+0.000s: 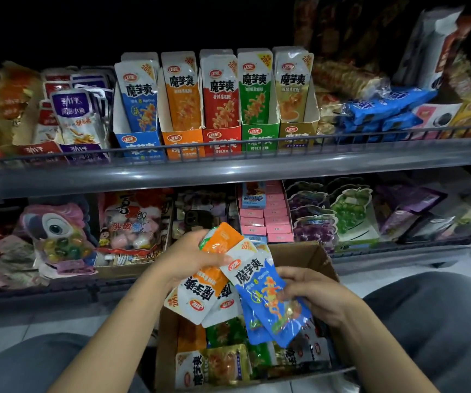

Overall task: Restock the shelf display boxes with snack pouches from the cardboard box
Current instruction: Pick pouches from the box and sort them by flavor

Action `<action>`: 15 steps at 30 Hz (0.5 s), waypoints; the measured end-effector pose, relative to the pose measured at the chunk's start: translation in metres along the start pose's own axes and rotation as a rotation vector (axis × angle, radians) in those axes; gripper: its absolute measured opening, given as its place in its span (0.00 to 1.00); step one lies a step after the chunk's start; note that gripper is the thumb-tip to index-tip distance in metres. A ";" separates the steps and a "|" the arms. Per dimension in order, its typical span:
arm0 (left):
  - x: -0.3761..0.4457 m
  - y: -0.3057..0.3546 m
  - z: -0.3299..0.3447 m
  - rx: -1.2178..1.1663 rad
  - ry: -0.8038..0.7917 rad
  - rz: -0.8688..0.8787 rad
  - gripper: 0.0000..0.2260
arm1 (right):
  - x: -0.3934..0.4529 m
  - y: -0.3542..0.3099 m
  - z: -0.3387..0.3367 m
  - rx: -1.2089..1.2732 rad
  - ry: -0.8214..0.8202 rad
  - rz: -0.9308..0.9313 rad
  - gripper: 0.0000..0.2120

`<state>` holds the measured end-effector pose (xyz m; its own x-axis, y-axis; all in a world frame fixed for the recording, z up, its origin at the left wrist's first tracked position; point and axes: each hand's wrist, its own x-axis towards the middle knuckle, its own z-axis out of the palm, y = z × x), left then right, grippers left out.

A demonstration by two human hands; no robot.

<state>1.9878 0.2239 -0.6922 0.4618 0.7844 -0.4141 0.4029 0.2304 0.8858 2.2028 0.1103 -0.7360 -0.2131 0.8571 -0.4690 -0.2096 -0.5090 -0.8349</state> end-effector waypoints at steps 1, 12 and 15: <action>0.000 0.000 0.003 0.011 0.005 0.009 0.14 | 0.001 0.001 0.003 -0.008 0.016 0.007 0.21; 0.006 0.001 0.023 -0.351 0.186 0.014 0.09 | 0.009 -0.006 0.018 -0.025 0.418 -0.299 0.13; 0.009 0.008 0.029 -0.377 0.151 0.028 0.09 | 0.012 -0.015 0.023 -0.102 0.458 -0.375 0.13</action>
<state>2.0177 0.2157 -0.6951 0.3363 0.8626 -0.3779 0.0607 0.3806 0.9227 2.1811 0.1270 -0.7222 0.2959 0.9353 -0.1942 -0.0933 -0.1741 -0.9803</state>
